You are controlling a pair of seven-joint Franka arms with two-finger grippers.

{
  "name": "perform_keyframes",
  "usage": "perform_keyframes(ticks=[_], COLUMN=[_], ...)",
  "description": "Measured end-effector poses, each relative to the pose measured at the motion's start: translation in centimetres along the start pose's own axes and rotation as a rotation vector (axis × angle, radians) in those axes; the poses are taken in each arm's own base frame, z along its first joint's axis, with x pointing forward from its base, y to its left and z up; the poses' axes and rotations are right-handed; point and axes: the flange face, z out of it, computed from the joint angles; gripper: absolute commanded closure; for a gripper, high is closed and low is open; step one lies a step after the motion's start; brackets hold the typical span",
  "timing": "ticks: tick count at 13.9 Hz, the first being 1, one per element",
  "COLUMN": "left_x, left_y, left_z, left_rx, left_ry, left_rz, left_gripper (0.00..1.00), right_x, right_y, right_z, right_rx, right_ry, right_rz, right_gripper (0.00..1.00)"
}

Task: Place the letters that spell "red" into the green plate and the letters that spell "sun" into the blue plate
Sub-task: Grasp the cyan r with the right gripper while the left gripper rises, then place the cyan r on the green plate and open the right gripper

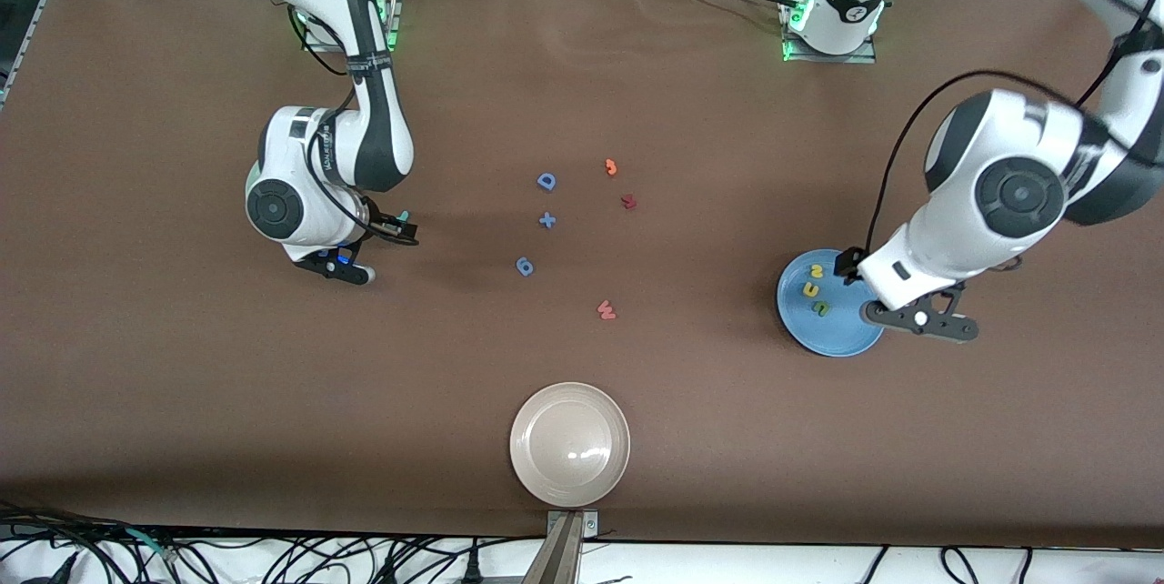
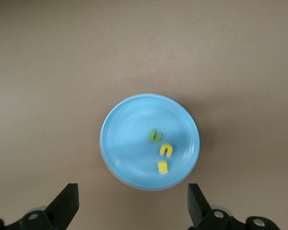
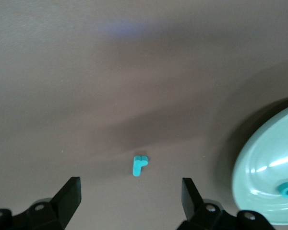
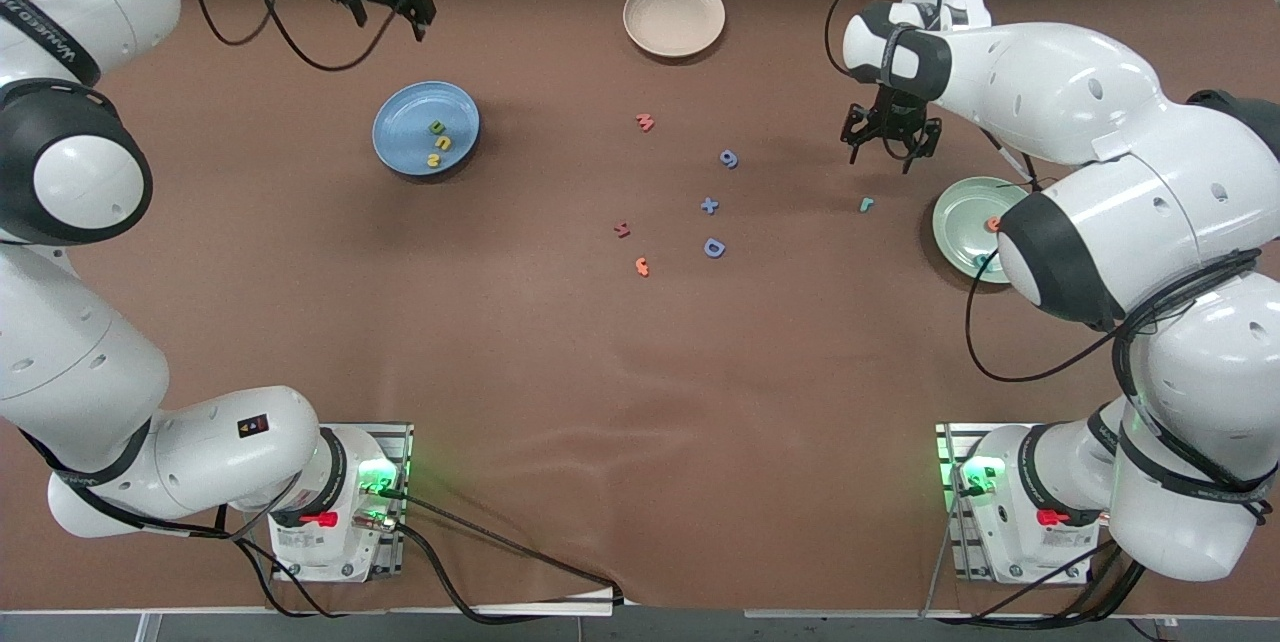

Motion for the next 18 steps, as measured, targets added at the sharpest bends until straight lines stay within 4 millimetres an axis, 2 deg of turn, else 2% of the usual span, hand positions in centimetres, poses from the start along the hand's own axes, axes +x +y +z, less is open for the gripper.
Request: perform_keyframes(ticks=[2, 3, 5, 6, 8, 11, 12, 14, 18], left_x=[-1.0, -1.3, -1.7, -2.0, -2.7, -4.0, -4.4, -5.2, -7.7], left_y=[0.1, 0.0, 0.0, -0.2, -2.0, -4.1, -4.3, -4.9, -6.6], left_z=[-5.1, -6.7, -8.5, -8.9, -9.7, -11.3, -11.8, -12.5, -10.6], left_rx=[0.012, 0.013, -0.025, -0.073, -0.151, -0.12, -0.101, -0.07, -0.037], left_ry=[-0.012, -0.002, 0.016, 0.014, 0.016, 0.034, 0.048, 0.109, 0.174], left_rz=[-0.006, -0.009, 0.014, 0.01, -0.03, -0.083, -0.097, -0.121, -0.166], left_gripper=[0.0, 0.0, 0.0, 0.0, 0.0, 0.0, 0.0, 0.0, 0.0], right_x=[0.2, 0.3, -0.2, -0.7, -1.9, -3.2, -3.2, -3.1, -3.1], right_y=[1.0, 1.6, 2.2, 1.9, 0.4, -1.3, -1.1, -0.4, 0.5], right_z=[1.5, 2.3, 3.9, 4.3, 4.8, 5.0, 5.2, 5.6, 6.2], right_rx=[0.011, 0.022, 0.038, 0.038, 0.031, 0.027, 0.025, 0.022, 0.017], right_ry=[0.034, 0.044, 0.039, 0.041, 0.053, 0.069, 0.071, 0.079, 0.085], right_rz=[0.081, 0.119, 0.191, 0.228, 0.288, 0.319, 0.326, 0.338, 0.352], right_gripper=[0.08, 0.1, 0.13, 0.11, 0.11, 0.15, 0.24, 0.31, 0.47])
